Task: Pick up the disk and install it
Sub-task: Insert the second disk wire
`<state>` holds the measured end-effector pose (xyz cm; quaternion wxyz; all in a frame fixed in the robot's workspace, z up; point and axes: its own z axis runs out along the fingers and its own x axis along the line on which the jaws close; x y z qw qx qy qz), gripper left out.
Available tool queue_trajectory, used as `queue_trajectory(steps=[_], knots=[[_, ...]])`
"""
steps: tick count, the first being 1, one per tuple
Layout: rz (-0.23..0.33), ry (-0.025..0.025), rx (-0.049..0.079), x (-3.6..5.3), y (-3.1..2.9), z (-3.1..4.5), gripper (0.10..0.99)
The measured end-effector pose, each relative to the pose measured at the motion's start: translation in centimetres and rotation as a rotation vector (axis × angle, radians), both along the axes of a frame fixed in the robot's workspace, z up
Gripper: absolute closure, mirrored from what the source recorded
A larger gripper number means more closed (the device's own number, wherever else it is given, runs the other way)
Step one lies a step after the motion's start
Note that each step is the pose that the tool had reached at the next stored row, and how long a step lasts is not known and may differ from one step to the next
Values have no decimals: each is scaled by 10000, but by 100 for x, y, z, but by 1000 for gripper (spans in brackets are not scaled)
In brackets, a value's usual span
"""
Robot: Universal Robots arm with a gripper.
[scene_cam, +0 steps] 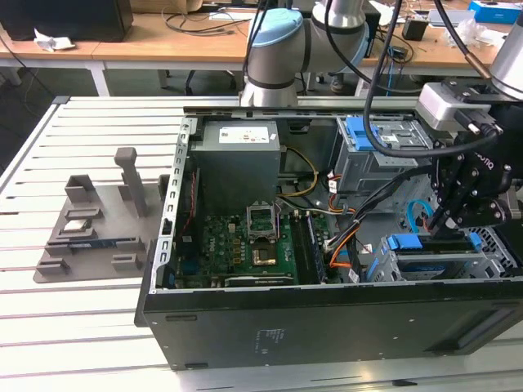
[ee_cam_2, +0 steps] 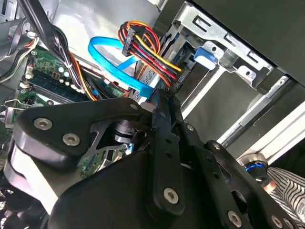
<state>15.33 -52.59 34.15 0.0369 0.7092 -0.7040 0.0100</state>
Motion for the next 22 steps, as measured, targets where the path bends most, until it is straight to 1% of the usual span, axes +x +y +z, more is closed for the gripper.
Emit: queue_trajectory(steps=[2, 8, 9, 10, 12, 13, 14, 15, 16, 17, 22], knots=[[0, 0, -1, 0, -2, -19, 925], [0, -1, -1, 0, -3, -21, 914], [0, 0, -2, 0, -3, -21, 847], [0, 0, 0, 0, -2, -5, 847], [-1, 0, -3, 0, 0, 72, 847], [-1, -1, -2, -1, 8, 136, 847], [-1, -1, -2, -1, 16, 203, 867], [-1, -3, -2, -1, 19, 239, 929], [0, -3, -3, 0, 23, 306, 984], [-1, -2, -1, 0, 27, 430, 980], [0, -2, 4, 0, 27, 435, 980]])
